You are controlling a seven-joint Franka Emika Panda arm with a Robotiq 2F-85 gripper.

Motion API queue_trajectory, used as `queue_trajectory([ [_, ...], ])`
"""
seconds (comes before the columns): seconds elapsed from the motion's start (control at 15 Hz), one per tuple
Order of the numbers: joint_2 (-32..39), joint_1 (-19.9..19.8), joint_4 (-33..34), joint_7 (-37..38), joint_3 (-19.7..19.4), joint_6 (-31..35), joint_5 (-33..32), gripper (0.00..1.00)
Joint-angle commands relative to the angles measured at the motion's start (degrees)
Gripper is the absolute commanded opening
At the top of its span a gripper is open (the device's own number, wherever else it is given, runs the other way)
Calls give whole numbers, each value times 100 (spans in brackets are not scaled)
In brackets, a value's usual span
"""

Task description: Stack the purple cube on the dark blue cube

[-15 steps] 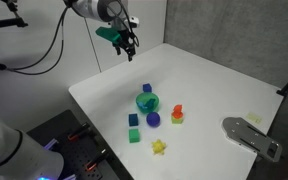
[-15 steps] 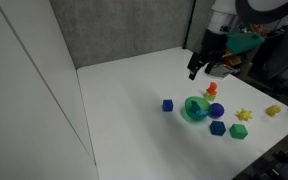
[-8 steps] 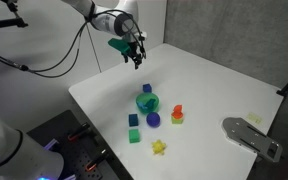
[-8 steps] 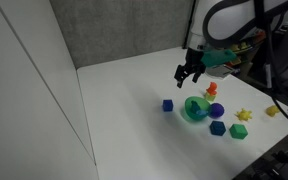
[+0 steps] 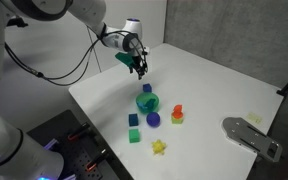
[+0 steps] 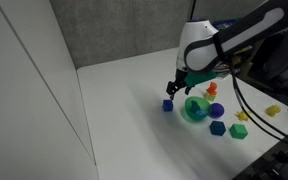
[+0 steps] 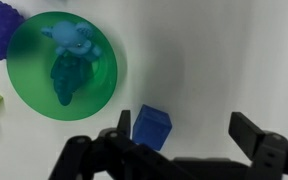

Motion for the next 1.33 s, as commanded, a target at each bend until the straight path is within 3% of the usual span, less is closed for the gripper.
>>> queue_trajectory([
  [0.0, 567, 172, 565, 319, -202, 92, -77, 100],
  [1.27, 2466, 568, 2217, 1373, -913, 813, 17, 100],
])
